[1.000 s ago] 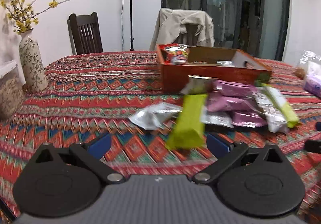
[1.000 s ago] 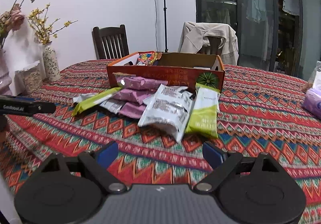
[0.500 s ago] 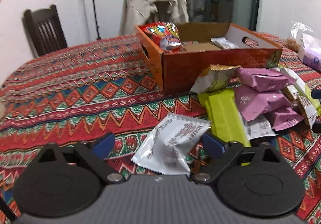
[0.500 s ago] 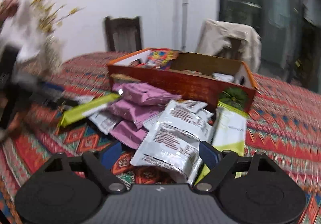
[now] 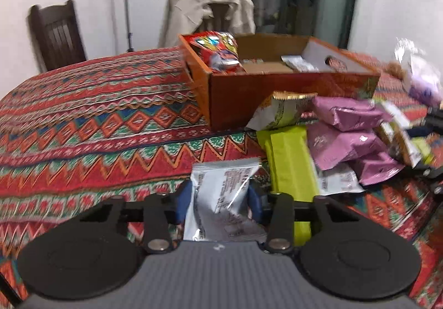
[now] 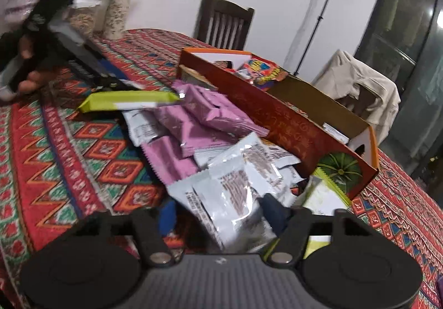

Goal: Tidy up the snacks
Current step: 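Grasp a white packet with the left tool while the right tool grasps another white packet, then carry both white packets into the cardboard box and open both tools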

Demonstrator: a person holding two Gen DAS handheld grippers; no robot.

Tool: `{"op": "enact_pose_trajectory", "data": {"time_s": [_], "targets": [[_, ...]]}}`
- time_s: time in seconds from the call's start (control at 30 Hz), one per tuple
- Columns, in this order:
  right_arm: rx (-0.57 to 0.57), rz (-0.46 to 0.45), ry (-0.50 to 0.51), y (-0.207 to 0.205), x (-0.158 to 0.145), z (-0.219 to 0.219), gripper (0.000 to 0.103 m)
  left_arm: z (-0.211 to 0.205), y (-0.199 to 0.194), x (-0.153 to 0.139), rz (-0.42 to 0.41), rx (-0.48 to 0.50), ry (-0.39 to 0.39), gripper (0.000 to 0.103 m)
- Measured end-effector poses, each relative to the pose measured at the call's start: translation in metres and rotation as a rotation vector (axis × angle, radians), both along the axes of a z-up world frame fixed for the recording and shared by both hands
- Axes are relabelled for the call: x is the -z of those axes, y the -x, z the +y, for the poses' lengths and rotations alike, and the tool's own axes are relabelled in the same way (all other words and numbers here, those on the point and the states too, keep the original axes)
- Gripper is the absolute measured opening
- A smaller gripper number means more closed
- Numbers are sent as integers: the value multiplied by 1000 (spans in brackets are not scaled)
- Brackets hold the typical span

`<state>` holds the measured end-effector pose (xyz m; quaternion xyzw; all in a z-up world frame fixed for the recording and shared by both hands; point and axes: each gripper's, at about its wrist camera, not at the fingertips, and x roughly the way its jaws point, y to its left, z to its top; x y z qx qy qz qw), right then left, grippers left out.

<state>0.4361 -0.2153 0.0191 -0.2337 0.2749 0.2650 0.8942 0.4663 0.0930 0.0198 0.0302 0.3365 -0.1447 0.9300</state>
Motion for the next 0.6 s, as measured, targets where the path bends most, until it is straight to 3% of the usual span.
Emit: {"op": "enact_pose_trajectory", "data": {"time_s": [0.13,0.4,0.5,0.6], "targets": [[33,46,-59,4,-2,-5,43,7,41,-15,-33,-76,74,41],[165,163,-313,53,-8,-34,42,-13,125,-17,0,-149,197,41],[208,180,-370,76,-8,-45,42,-33,141,-13,22,-120,202,41],[207,192,-410,95,-10,-54,42,-56,149,-15,17,-83,159,41]]}}
